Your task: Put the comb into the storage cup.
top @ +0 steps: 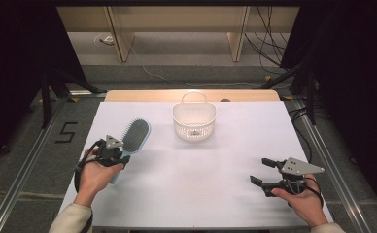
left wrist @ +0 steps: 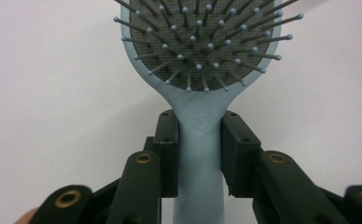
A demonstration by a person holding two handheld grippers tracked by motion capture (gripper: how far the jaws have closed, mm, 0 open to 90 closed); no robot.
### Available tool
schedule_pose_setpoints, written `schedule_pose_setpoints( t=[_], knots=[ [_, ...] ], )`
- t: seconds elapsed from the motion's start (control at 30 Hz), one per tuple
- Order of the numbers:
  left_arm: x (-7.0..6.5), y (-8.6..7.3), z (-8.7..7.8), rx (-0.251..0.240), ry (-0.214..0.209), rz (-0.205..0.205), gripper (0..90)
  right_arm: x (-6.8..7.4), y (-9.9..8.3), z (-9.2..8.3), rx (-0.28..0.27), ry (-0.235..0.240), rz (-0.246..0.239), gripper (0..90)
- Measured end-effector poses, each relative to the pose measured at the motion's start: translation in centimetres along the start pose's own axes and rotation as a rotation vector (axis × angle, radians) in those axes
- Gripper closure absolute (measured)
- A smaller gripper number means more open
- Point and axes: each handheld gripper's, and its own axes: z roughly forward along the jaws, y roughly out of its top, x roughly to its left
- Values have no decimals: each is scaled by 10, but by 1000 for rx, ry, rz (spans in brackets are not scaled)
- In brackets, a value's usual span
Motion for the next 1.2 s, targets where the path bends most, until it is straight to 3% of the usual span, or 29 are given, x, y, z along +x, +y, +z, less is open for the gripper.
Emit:
schedule_pose_setpoints(
  t=[0.7,1.2],
  knots=[
    [3,0,-3,-71,5,-48,698,0,0,0,-3,0,-5,193],
    [3,2,-4,-130,-4,-56,698,0,0,0,-9,4,-4,186]
  ],
)
